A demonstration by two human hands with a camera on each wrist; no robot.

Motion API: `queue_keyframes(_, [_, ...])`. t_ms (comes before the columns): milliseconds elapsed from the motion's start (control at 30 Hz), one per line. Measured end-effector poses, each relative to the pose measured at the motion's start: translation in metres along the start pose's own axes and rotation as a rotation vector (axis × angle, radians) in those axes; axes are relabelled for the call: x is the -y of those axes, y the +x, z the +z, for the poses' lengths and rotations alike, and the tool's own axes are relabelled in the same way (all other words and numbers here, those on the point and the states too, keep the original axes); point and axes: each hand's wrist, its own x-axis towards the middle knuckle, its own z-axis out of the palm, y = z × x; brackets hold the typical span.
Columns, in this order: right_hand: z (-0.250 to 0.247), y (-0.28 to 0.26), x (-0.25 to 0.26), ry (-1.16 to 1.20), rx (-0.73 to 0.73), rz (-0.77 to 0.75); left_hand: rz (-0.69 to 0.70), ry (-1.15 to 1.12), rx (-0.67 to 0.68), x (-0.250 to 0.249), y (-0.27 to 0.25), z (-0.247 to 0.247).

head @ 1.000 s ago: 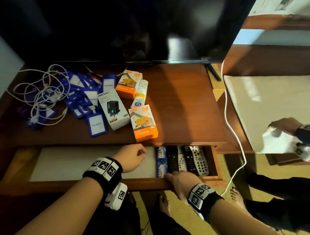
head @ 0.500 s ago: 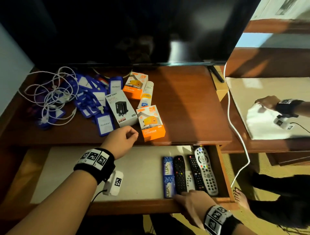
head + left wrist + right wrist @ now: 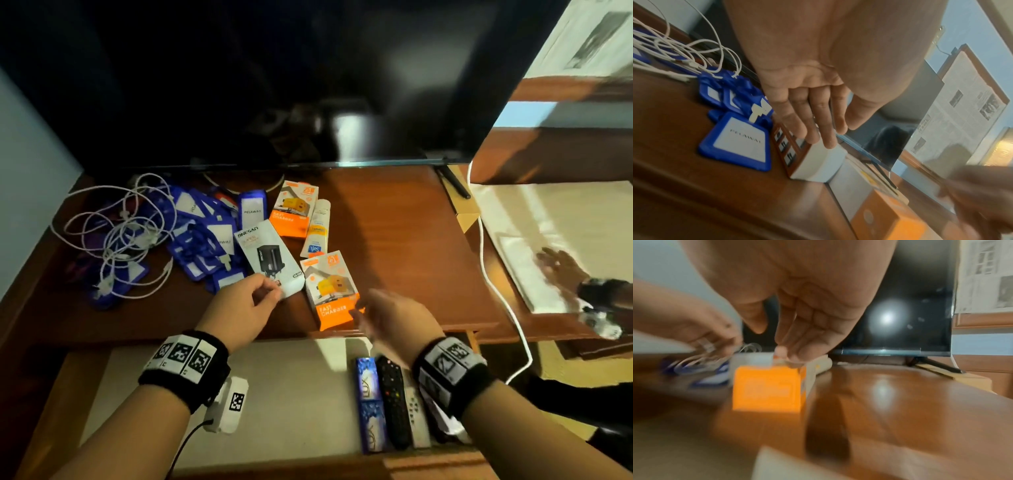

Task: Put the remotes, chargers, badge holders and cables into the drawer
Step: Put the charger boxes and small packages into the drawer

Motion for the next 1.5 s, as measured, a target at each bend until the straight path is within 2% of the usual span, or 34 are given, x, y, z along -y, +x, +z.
queue_keyframes(67, [-0.01,0.04,0.012,0.033,-0.088,0.067,-0.005,-0.006,-0.017,0.003,-0.002,-0.008])
queue_keyframes(133, [-0.015,0.082,0.018,0.029,-0.066,0.131,-0.013,-0.019,-0.023,0.009,-0.003,-0.017])
queue_keyframes(367, [0.0,0.199,0.016,-0.052,0.225,0.415,-0.045,-0.02,-0.034,0.033,-0.01,-0.029])
queue_keyframes(467, [0.006,0.227,0.013,-0.063,0.292,0.468,-0.034,-0.046,-0.054,0.039,-0.014,-0.03])
queue_keyframes(600, [0.005,0.245,0.011,0.243,0.35,0.551,-0.017,-0.078,-0.055,0.035,-0.018,-0.031])
queue_keyframes(700, [-0.003,0.245,-0.001,0.284,0.335,0.575,0.014,-0.043,-0.052,0.022,-0.012,-0.028])
queue_keyframes(800, [-0.014,0.237,-0.023,0.241,0.279,0.516,0.062,0.027,-0.055,0.002,-0.002,-0.02])
queue_keyframes(900, [-0.021,0.22,-0.043,0.04,0.281,0.505,0.035,0.133,-0.07,-0.023,0.01,-0.002])
queue_keyframes(967, [-0.021,0.206,-0.057,0.045,0.271,0.548,-0.002,0.209,-0.122,-0.037,0.018,0.011])
queue_keyframes(1033, [-0.024,0.186,-0.071,0.089,0.233,0.588,0.021,0.359,-0.144,-0.051,0.025,0.022])
queue_keyframes(1133, [-0.03,0.154,-0.086,0.155,0.128,0.602,0.153,0.551,-0.009,-0.072,0.033,0.035])
queue_keyframes(1233, [-0.037,0.109,-0.085,0.347,-0.015,0.586,0.187,0.714,0.307,-0.084,0.048,0.05])
queue_keyframes(1300, [-0.038,0.073,-0.084,0.524,-0.095,0.575,0.177,0.822,0.437,-0.088,0.057,0.058])
queue_keyframes(1400, [-0.044,0.018,-0.081,0.732,-0.13,0.516,0.186,0.89,0.416,-0.09,0.059,0.067])
queue_keyframes(1500, [-0.044,-0.043,-0.081,0.822,-0.01,0.452,0.214,0.875,0.341,-0.091,0.054,0.07])
